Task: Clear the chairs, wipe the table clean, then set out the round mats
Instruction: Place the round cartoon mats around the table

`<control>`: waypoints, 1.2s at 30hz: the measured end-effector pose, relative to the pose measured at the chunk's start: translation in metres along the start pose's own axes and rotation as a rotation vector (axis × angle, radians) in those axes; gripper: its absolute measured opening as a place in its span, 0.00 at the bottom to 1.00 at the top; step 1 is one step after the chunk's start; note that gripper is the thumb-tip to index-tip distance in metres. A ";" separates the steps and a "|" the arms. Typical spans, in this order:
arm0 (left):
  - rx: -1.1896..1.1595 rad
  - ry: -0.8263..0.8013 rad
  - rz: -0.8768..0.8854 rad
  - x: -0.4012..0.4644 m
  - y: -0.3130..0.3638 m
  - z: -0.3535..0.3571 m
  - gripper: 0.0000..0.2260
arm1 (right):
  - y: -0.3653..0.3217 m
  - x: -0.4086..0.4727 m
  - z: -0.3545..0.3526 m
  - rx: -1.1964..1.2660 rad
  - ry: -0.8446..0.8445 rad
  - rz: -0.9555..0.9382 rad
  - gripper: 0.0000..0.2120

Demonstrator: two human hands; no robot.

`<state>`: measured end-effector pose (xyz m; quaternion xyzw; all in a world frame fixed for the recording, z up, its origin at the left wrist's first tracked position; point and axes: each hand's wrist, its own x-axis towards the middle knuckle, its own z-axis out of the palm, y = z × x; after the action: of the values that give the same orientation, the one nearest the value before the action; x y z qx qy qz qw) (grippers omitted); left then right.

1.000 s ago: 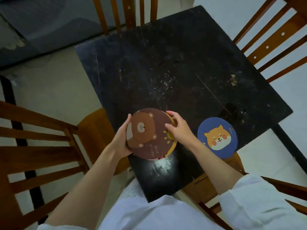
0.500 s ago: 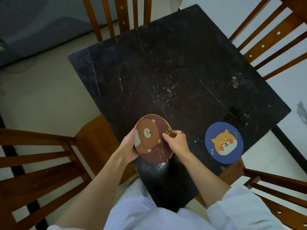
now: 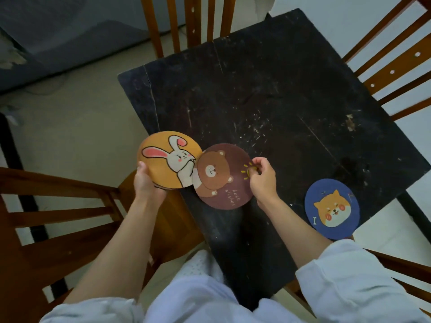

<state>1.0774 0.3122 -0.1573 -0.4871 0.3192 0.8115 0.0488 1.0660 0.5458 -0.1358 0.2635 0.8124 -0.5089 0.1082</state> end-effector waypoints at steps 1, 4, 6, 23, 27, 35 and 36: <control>-0.041 0.037 0.014 0.004 0.007 -0.008 0.23 | -0.001 0.001 0.005 0.000 -0.015 -0.003 0.12; -0.077 0.095 0.033 0.008 0.018 -0.031 0.21 | 0.000 0.004 0.018 0.006 -0.046 0.002 0.14; -0.107 0.114 0.011 0.010 0.019 -0.044 0.21 | 0.001 0.006 0.024 -0.015 -0.076 -0.001 0.12; -0.163 0.003 -0.037 -0.010 0.025 -0.055 0.21 | -0.008 -0.002 0.048 -0.266 -0.079 0.032 0.16; -0.080 -0.115 -0.088 -0.022 0.012 -0.044 0.19 | -0.010 -0.015 0.043 -0.308 0.005 -0.063 0.17; 0.117 -0.269 -0.158 -0.060 -0.034 -0.036 0.19 | 0.012 -0.068 0.020 0.234 -0.308 0.174 0.19; 0.126 -0.278 -0.159 -0.070 -0.043 -0.039 0.18 | 0.016 -0.078 0.014 0.270 -0.324 0.178 0.18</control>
<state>1.1604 0.3404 -0.1329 -0.3900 0.3201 0.8430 0.1866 1.1384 0.5139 -0.1203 0.2609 0.6826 -0.6370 0.2454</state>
